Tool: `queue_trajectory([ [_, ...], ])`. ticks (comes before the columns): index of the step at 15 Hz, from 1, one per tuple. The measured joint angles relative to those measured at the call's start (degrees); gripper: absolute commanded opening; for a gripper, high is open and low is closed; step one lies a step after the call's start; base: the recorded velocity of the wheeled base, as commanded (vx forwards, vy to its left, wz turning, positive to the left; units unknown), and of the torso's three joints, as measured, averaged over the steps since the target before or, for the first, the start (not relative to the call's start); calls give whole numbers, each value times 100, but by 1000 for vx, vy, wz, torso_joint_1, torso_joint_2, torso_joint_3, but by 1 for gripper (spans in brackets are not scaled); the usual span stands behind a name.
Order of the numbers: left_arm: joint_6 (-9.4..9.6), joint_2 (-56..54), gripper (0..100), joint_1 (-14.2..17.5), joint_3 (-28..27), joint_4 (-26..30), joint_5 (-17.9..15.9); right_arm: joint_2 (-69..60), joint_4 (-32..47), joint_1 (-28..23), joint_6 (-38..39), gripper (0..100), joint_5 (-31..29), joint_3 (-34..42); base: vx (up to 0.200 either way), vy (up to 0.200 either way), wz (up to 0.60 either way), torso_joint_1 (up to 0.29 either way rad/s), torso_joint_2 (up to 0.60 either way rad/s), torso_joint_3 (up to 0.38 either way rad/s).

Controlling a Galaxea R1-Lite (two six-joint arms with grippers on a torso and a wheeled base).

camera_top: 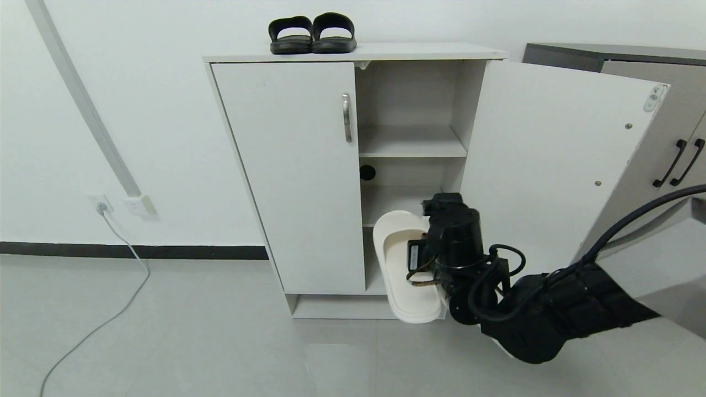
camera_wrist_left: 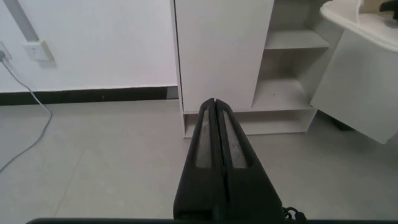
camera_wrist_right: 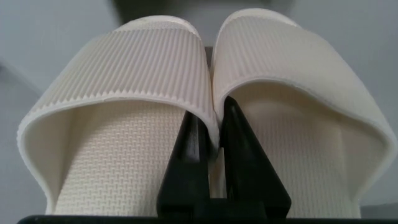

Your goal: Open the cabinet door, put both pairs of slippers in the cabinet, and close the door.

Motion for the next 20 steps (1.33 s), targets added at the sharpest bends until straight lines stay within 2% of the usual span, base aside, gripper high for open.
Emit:
queue_trajectory([
  [5, 0, 0, 0, 5, 0, 0, -2, 244, -28, 171, 0, 0, 27, -94, 0, 0, 0, 0, 0, 0],
  [15, 2, 7, 0, 5, 0, 0, -2, 758, -20, 55, 22, 0, -77, -317, 0, 0, 0, 0, 0, 0],
  [20, 2, 9, 0, 5, 0, 0, -2, 926, 2, -52, 15, 0, -77, -432, 0, 0, 0, 3, 3, -163],
])
